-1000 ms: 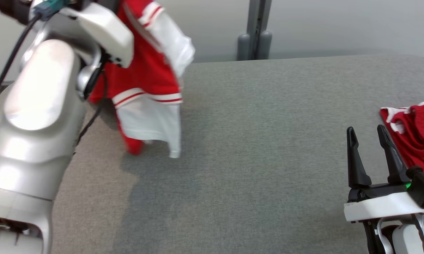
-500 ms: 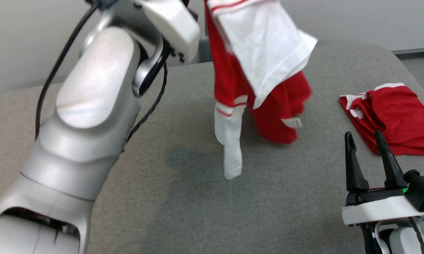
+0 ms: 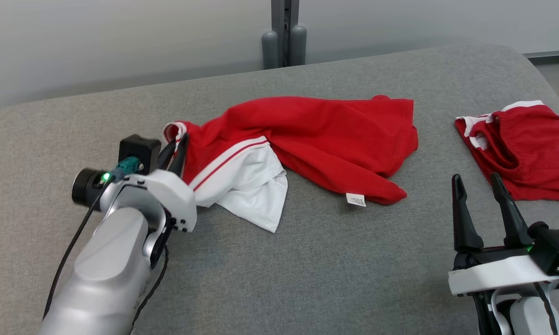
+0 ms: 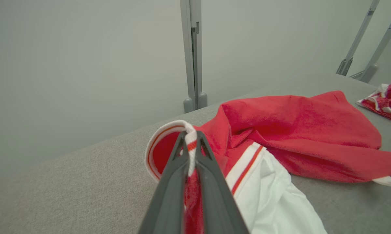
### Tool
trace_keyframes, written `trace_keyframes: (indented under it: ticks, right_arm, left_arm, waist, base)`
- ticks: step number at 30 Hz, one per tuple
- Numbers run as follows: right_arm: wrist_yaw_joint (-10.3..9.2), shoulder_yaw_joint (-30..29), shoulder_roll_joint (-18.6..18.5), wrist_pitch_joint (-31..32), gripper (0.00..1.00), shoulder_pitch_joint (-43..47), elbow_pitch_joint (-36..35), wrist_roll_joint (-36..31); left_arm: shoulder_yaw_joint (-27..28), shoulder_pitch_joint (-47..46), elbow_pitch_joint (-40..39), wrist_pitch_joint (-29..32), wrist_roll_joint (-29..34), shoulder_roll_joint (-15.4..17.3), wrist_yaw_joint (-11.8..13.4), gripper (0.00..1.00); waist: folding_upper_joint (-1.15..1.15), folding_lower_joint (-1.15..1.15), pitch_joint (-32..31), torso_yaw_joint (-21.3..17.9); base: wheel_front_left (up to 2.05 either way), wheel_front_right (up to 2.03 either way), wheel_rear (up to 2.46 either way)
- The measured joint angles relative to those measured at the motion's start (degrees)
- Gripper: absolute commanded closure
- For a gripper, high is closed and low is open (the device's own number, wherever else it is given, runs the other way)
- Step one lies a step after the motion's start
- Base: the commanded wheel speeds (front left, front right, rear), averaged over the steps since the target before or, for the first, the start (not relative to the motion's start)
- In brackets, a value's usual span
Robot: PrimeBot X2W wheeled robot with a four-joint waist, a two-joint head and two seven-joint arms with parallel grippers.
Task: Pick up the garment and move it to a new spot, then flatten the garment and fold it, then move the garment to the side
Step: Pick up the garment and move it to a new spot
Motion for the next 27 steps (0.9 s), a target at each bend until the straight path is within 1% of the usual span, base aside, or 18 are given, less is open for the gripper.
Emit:
trace_keyframes:
  ticks: [3, 4, 5, 6, 13, 17, 22, 27]
  right_arm:
    - [0.00, 0.57, 0.01, -0.04, 0.00, -0.51, 0.57, -0.01]
    - [-0.01, 0.78, 0.01, -0.04, 0.00, -0.59, 0.86, -0.01]
    - [0.00, 0.92, 0.01, -0.05, 0.00, -0.69, 1.02, -0.01]
    - [0.00, 1.08, 0.01, -0.05, 0.00, -0.81, 1.18, 0.00]
    - [0.00, 1.23, 0.01, -0.10, 0.00, -1.26, 2.20, -0.01]
    - [-0.01, 0.77, 0.00, -0.15, 0.00, -1.18, 2.57, -0.34]
    - [0.00, 0.22, 0.01, -0.24, 0.00, -0.60, 2.74, -0.78]
    - [0.00, -0.78, 0.01, -0.29, 0.00, -0.03, 2.68, -1.38]
  left_arm:
    - [0.40, 0.80, 3.34, -1.41, -0.55, -0.03, 0.31, 1.00]
    - [0.38, 0.95, 4.25, -1.94, -0.52, -0.04, 0.67, 0.85]
    - [0.56, 1.06, 4.99, -2.46, -0.54, -0.13, 0.78, 0.41]
    - [0.93, 1.10, 5.70, -2.87, -0.70, -0.31, 0.91, 0.00]
    - [2.23, 1.10, 8.64, -4.61, -1.60, -0.71, 0.91, 0.00]
    - [3.24, 1.75, 8.17, -4.90, -2.30, -1.01, 0.58, 0.00]
    - [4.59, 4.09, 3.69, -4.99, -2.10, -1.47, 0.43, 0.00]
    - [6.47, 9.29, -3.70, -4.99, -0.56, -1.65, 1.43, 0.00]
  waist:
    - [0.00, 0.00, 0.28, 0.45]
    - [0.00, 0.00, 0.32, 0.57]
    - [0.00, 0.00, 0.36, 0.66]
    - [0.00, 0.00, 0.37, 0.75]
    - [0.00, 0.00, -0.08, 1.43]
    - [0.00, 0.00, -0.64, 2.06]
    - [0.00, 0.00, -1.58, 3.04]
    - [0.00, 0.00, -3.36, 4.29]
  base:
    - [0.00, 0.00, 0.00]
    - [0.00, 0.00, 0.00]
    - [0.00, 0.00, 0.00]
    - [0.00, 0.00, 0.00]
    - [0.00, 0.00, 0.00]
    - [0.00, 0.00, 0.00]
    - [0.00, 0.00, 0.00]
    - [0.00, 0.00, 0.00]
